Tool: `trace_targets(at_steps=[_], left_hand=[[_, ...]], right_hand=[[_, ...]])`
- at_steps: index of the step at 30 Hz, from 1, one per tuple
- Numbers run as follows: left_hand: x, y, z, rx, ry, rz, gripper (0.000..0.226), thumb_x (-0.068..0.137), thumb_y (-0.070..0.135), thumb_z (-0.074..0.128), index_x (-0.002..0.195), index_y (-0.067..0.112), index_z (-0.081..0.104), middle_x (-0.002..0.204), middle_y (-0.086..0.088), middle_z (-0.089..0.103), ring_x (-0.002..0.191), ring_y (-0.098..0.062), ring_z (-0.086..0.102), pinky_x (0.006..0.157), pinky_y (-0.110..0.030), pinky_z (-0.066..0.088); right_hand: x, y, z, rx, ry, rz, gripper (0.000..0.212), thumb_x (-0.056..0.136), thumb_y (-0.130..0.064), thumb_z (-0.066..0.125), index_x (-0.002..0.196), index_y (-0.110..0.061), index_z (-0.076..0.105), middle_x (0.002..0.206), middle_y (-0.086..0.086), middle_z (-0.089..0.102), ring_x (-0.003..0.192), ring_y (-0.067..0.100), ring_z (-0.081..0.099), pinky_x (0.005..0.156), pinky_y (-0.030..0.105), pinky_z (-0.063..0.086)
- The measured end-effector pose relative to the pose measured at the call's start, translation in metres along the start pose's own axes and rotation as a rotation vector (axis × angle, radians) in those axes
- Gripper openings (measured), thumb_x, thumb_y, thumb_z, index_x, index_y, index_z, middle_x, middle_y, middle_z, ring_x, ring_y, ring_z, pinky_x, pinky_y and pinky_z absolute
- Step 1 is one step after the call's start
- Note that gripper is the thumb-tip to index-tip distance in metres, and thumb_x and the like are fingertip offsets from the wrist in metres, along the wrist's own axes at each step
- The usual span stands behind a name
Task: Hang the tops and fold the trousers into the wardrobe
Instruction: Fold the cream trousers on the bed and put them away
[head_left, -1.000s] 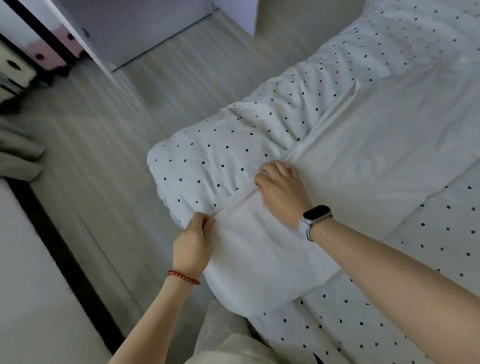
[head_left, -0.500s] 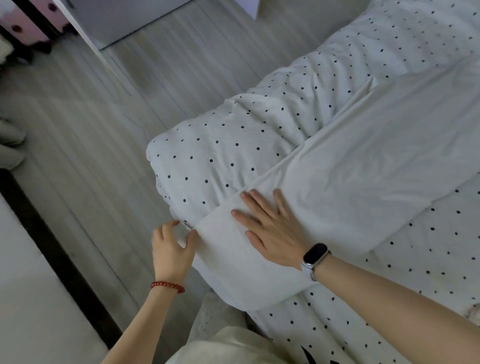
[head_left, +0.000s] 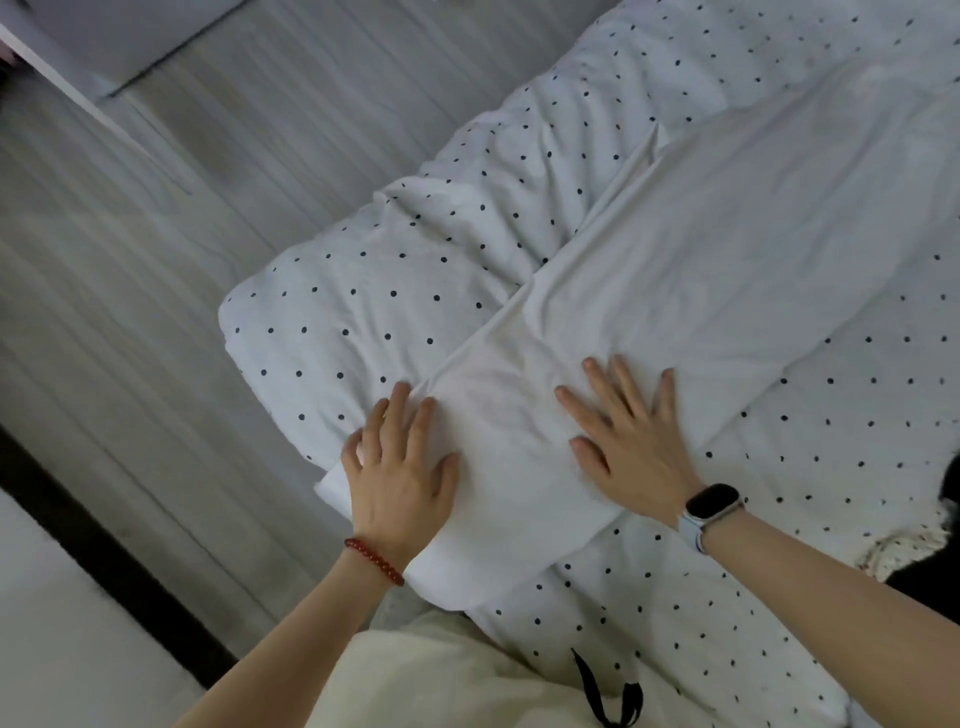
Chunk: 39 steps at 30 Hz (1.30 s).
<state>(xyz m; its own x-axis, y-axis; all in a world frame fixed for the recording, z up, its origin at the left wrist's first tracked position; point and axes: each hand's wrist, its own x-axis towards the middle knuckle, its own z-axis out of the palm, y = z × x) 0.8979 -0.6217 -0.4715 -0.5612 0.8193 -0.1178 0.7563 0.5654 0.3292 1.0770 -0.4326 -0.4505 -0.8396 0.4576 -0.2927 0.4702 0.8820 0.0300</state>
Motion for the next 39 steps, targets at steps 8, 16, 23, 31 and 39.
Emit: trace_targets(at_steps=[8, 16, 23, 31, 39], left_hand=[[0.125, 0.121, 0.039, 0.067, -0.018, 0.400, 0.054, 0.091, 0.040, 0.036, 0.142, 0.019, 0.038, 0.150, -0.015, 0.030, 0.140, -0.037, 0.017, 0.110, -0.061, 0.010], [0.243, 0.245, 0.061, 0.106, 0.056, 0.554, 0.052, 0.095, 0.041, 0.024, 0.145, 0.026, 0.030, 0.153, -0.009, 0.026, 0.141, -0.033, 0.014, 0.111, -0.056, 0.008], [0.318, 0.310, 0.080, 0.152, 0.096, 0.556, 0.053, 0.094, 0.045, 0.022, 0.143, 0.029, 0.034, 0.151, -0.009, 0.031, 0.139, -0.039, 0.023, 0.104, -0.064, 0.010], [0.370, 0.368, 0.080, 0.235, 0.094, 0.727, 0.059, 0.089, 0.057, 0.024, 0.140, 0.031, 0.040, 0.149, -0.005, 0.036, 0.136, -0.042, 0.028, 0.098, -0.071, 0.018], [0.370, 0.367, 0.100, 0.267, 0.058, 0.737, 0.061, 0.089, 0.058, 0.024, 0.142, 0.031, 0.033, 0.151, -0.003, 0.031, 0.137, -0.040, 0.027, 0.099, -0.072, 0.018]], right_hand=[[0.025, 0.100, -0.001, 0.020, 0.022, 0.276, 0.052, 0.092, -0.039, 0.026, 0.142, -0.025, 0.032, 0.152, 0.016, 0.026, 0.139, 0.039, 0.024, 0.101, 0.071, 0.017], [0.062, 0.232, -0.018, 0.013, 0.143, 0.462, 0.051, 0.095, -0.042, 0.019, 0.144, -0.031, 0.025, 0.154, 0.008, 0.023, 0.142, 0.032, 0.017, 0.107, 0.063, 0.005], [0.082, 0.327, -0.019, 0.179, 0.157, 0.655, 0.063, 0.082, -0.050, -0.012, 0.145, -0.044, -0.006, 0.156, -0.006, -0.017, 0.143, 0.016, -0.019, 0.112, 0.050, -0.011], [0.118, 0.398, -0.039, 0.734, 0.453, 0.823, 0.058, 0.100, -0.035, 0.027, 0.150, -0.017, 0.002, 0.158, 0.004, -0.003, 0.145, 0.021, 0.005, 0.116, 0.033, 0.008], [0.138, 0.447, -0.046, 0.953, 0.253, 1.057, 0.055, 0.090, -0.047, 0.047, 0.127, -0.007, 0.046, 0.127, 0.014, 0.054, 0.118, 0.032, 0.049, 0.099, 0.038, 0.041]])
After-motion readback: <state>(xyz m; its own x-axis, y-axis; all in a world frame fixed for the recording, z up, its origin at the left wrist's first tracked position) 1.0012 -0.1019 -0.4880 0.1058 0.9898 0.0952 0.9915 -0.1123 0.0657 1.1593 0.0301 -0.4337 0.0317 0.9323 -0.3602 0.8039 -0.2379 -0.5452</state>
